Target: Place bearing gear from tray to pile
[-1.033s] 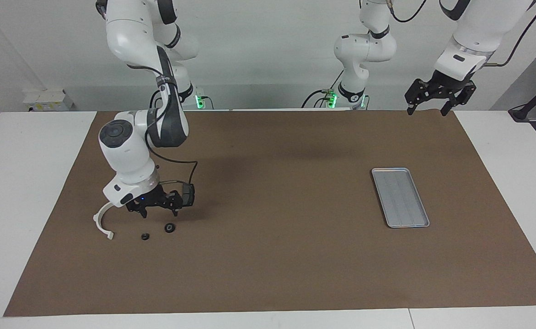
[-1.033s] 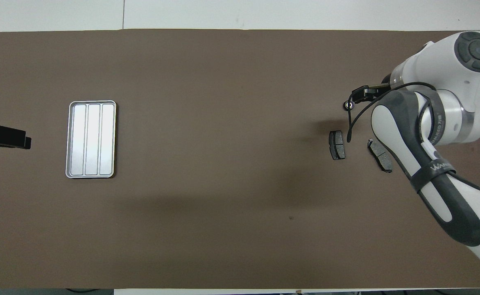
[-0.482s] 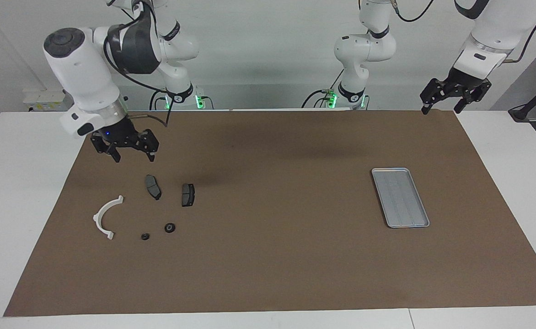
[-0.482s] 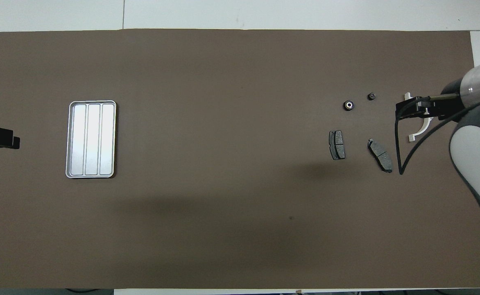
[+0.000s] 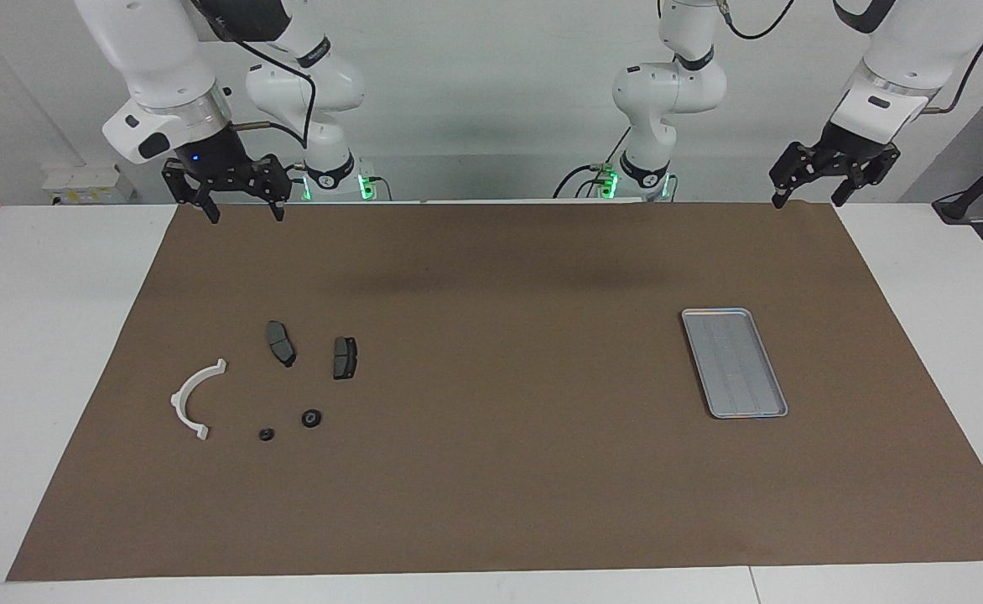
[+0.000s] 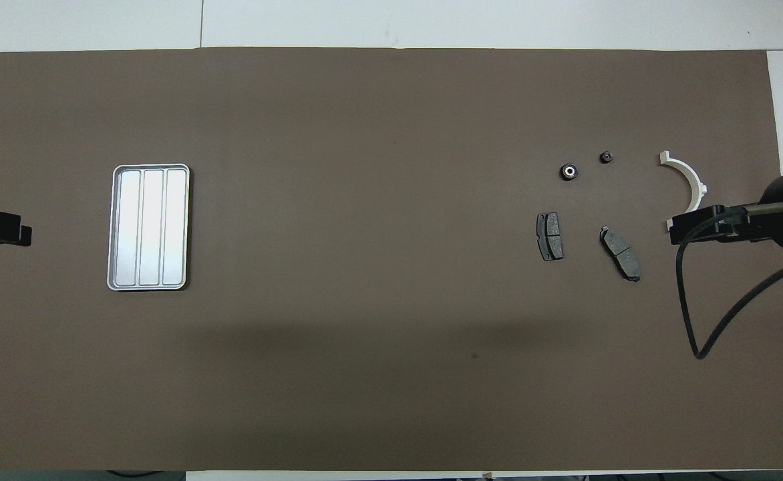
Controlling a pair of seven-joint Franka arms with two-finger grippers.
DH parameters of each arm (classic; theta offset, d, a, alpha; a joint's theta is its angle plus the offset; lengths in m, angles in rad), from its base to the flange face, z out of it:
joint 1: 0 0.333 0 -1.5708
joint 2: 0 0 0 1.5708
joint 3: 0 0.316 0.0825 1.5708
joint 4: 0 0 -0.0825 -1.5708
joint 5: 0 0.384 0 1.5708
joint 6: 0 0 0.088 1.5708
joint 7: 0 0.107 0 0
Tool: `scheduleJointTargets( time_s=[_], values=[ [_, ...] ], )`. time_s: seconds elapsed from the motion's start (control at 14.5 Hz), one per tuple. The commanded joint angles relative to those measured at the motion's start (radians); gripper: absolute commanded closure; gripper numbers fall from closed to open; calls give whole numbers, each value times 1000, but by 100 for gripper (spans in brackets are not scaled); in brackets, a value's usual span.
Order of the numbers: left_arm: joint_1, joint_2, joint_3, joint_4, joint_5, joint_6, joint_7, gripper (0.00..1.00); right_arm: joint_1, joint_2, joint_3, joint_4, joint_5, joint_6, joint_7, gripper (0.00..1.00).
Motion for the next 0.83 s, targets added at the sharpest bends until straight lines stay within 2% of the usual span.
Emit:
scheduleJointTargets(
  time_s=[0.0,0.48,0.76],
  values=[
    [6,-32,-21,-24,1,-19,1,0,-40,3,14,-6,9,-7,-24,0],
    [6,-32,-70,-41,-5,36,7,0,-42,3,12,-6,-38,15,-21,0],
    [6,-100,-70,-199,-5,129,6,0,-40,4,14,-6,-63,48,-27,0]
  ],
)
